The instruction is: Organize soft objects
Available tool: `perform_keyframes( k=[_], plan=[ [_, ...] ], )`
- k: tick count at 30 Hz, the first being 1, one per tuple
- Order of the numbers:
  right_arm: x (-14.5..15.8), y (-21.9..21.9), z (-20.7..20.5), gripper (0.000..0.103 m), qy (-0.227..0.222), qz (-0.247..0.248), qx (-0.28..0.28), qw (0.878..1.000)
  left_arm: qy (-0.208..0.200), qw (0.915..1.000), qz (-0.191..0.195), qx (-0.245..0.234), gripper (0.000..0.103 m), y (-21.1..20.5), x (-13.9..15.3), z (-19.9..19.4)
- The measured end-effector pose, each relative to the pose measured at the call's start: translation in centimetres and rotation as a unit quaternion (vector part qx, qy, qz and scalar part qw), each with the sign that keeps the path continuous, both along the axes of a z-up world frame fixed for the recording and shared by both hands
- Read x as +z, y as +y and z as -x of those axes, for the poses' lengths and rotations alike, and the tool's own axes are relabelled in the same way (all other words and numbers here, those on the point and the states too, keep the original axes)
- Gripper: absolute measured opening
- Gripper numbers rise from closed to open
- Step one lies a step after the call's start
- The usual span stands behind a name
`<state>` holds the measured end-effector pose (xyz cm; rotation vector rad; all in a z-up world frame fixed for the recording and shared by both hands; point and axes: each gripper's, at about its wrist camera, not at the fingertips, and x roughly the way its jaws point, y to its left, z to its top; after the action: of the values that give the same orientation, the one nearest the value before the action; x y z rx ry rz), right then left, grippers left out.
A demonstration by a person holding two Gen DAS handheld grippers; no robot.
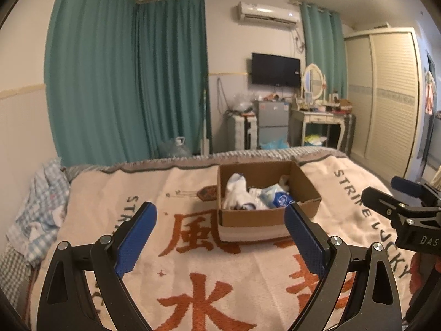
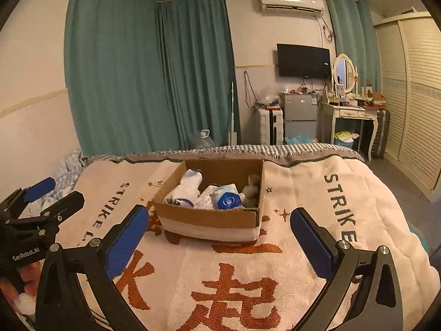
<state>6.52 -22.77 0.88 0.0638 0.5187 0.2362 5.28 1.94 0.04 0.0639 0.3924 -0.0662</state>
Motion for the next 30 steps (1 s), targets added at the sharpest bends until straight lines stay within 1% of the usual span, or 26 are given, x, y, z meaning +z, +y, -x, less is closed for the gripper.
perform_keyframes(
  k=[7, 15, 23, 30],
  plan=[
    [0.4, 0.3, -0.1, 0.103, 0.0, 0.005, -0.003, 1.0, 0.01, 0.9999, 0.009, -0.002, 0.095, 0.6, -0.2, -0.3],
    [1.1, 0.2, 0.6, 0.103, -0.018, 0.007, -0.004, 1.0, 0.019, 0.9997, 0.016, -0.002, 0.095, 0.6, -0.6, -0.4],
    [0.9, 0.2, 0.4, 0.103, -0.013, 0.008, -0.002, 1.0, 0.012, 0.9996, 0.023, -0.015, 0.095, 0.2, -0.4, -0.1],
    [0.6, 0.5, 0.4, 0.103, -0.012, 0.015, -0.002, 1.0, 0.012, 0.9997, 0.014, -0.013, 0.095, 0.0, -0.5, -0.1]
  ],
)
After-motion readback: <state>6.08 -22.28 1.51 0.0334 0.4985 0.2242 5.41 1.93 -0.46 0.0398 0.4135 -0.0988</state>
